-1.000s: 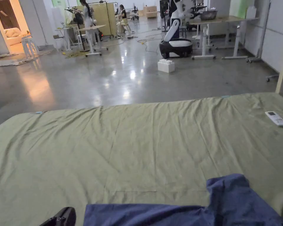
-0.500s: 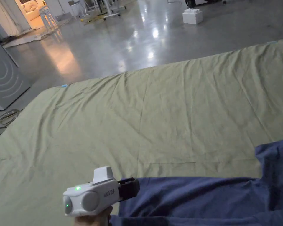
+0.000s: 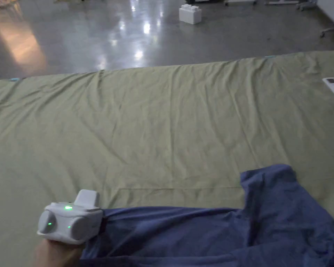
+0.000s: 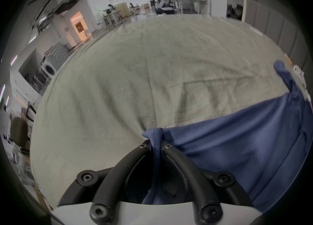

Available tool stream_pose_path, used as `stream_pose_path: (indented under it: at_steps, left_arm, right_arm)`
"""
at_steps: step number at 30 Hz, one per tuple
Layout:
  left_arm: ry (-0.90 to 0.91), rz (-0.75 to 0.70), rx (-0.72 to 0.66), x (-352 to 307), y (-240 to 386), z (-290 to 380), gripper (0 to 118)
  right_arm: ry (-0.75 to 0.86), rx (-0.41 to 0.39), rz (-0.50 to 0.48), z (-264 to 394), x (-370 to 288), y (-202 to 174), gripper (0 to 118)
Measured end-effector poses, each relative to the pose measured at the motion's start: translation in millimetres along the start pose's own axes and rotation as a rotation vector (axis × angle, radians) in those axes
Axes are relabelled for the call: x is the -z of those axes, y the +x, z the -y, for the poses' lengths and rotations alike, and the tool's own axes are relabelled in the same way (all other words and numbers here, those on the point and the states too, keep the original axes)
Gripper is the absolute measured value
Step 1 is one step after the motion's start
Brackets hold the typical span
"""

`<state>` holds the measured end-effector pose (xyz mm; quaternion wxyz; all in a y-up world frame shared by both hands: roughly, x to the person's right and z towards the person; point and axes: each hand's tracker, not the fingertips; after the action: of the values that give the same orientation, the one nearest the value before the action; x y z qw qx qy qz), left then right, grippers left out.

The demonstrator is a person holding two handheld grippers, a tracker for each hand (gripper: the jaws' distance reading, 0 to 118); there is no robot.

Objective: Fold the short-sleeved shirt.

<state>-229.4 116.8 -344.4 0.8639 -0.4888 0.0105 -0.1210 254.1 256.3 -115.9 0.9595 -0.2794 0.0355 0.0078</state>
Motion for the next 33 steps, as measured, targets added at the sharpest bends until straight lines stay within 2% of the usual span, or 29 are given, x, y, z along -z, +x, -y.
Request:
stream_pose_path:
  at_steps: [1,2,3,4,5,8,9,12,13,14,15,16,17,18,19,21,23,25,27,29,33]
  left_arm:
    - [-0.017,0.000,0.002,3.1,-0.7,-2.9,10]
    - [-0.032,0.012,-0.022,4.4,-3.4,-6.7,10]
    - [-0.058,0.032,-0.071,9.3,-6.9,-7.6,10]
    - [-0.071,0.046,-0.098,10.2,-11.3,-10.4,10]
    - [-0.085,0.058,-0.117,10.7,-14.3,-12.6,10]
    - [-0.098,0.060,-0.086,14.3,-16.1,-16.0,10]
    - [-0.101,0.059,-0.083,14.0,-16.1,-16.4,10]
    - [-0.111,0.066,-0.090,-0.3,-9.9,-17.1,9]
    - [-0.112,0.068,-0.095,-1.3,-10.6,-17.2,9]
    - [-0.114,0.072,-0.100,-2.4,-11.1,-16.9,9]
    - [-0.113,0.075,-0.105,-0.8,-12.0,-17.9,10]
    - [-0.115,0.076,-0.109,-1.8,-11.8,-17.3,9]
    - [-0.108,0.073,-0.109,-3.8,-9.8,-14.9,10]
    - [-0.098,0.067,-0.107,-5.8,-7.5,-12.6,9]
    - [-0.090,0.063,-0.106,-2.4,-8.5,-12.1,9]
    - [-0.063,0.062,-0.078,-5.9,-8.4,-9.4,9]
    - [-0.033,0.109,-0.057,-13.2,-22.3,-5.6,9]
    - [0.017,0.161,-0.149,-40.2,-37.1,-3.7,9]
    - [0.173,0.253,-0.281,-79.3,-58.2,11.6,9]
    - [0.242,0.309,-0.370,-116.0,-74.7,36.2,9]
    - [0.284,0.321,-0.380,-183.6,-80.8,102.2,9]
  right_arm:
    - [-0.002,0.004,-0.009,-9.1,14.8,8.4,4]
    - [-0.046,0.021,-0.038,-16.5,34.9,19.6,17]
    - [-0.166,0.060,-0.039,-25.7,61.4,28.1,45]
    - [-0.221,0.045,-0.006,-34.6,85.7,33.3,82]
    - [-0.241,0.052,0.020,-41.7,113.7,38.4,93]
    - [-0.332,0.064,-0.021,-57.5,196.0,56.4,90]
    - [-0.415,0.050,-0.013,-59.2,225.0,59.4,90]
    - [-0.564,-0.059,0.063,-51.2,285.1,64.1,89]
    - [-0.614,-0.081,0.096,-46.1,296.9,63.9,86]
    - [-0.658,-0.103,0.109,-36.5,305.2,61.7,84]
    - [-0.668,-0.091,0.068,-29.0,306.2,61.2,83]
    - [-0.615,-0.083,0.071,-31.1,299.7,60.2,69]
    - [-0.597,-0.063,0.077,-38.7,289.4,58.1,48]
    - [-0.575,-0.045,0.026,-39.7,282.1,52.0,21]
    - [-0.569,-0.086,0.030,-39.8,280.0,48.9,1]
    - [-0.574,-0.096,-0.003,-38.2,280.7,50.5,1]
    - [-0.540,-0.001,-0.005,-42.3,267.0,57.2,1]
    - [-0.454,0.093,-0.069,-48.9,234.2,63.7,1]
    - [-0.347,0.107,-0.100,-53.5,188.4,66.6,1]
    - [-0.268,0.136,-0.114,-49.2,144.0,72.3,1]
    - [-0.201,0.180,-0.119,-20.2,53.0,74.6,1]
